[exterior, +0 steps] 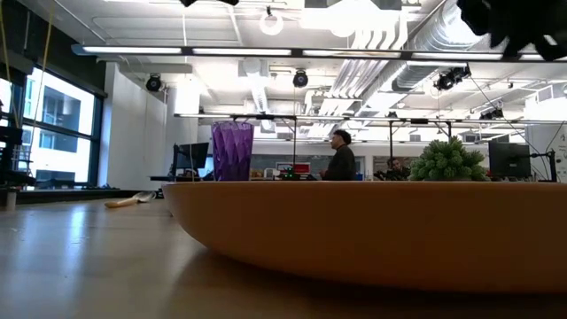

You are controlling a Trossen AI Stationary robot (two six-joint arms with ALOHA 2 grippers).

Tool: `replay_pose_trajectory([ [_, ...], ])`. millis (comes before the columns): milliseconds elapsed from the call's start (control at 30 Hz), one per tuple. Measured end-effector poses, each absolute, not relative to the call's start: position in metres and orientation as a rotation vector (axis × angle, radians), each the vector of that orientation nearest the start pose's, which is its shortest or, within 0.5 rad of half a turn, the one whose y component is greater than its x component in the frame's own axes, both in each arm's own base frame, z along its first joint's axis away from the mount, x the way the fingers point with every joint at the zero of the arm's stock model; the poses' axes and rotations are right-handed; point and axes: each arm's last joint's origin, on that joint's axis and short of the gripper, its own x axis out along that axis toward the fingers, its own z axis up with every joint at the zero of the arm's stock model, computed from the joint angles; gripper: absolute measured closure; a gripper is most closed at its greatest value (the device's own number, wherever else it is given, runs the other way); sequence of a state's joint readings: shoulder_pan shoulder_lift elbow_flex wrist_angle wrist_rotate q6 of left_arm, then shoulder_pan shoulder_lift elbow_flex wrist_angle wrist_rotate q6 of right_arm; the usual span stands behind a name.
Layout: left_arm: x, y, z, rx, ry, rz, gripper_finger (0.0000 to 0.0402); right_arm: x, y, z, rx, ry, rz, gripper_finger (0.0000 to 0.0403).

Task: Pick and place plate/cup/fork/spoon on tray
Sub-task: Put the orange fork to the right of the black serving tray

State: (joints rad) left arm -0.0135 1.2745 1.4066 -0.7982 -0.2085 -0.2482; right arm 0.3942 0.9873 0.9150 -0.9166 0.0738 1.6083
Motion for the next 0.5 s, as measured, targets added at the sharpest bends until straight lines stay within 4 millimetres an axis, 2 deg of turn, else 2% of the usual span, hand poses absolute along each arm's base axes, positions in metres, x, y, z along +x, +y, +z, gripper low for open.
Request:
replay_pose_trajectory([
  [267, 0.242, 0.002, 0.366, -0.135, 0.647, 0.251, 0.0271, 0.172, 0.097, 0.262, 1.315, 1.101, -0.682, 0.0327],
  [500, 0.243, 0.002, 0.364, -0.104, 0.652, 0.24, 0.0271, 0.174, 0.12, 0.246, 1.365, 1.174, -0.803, 0.0327],
])
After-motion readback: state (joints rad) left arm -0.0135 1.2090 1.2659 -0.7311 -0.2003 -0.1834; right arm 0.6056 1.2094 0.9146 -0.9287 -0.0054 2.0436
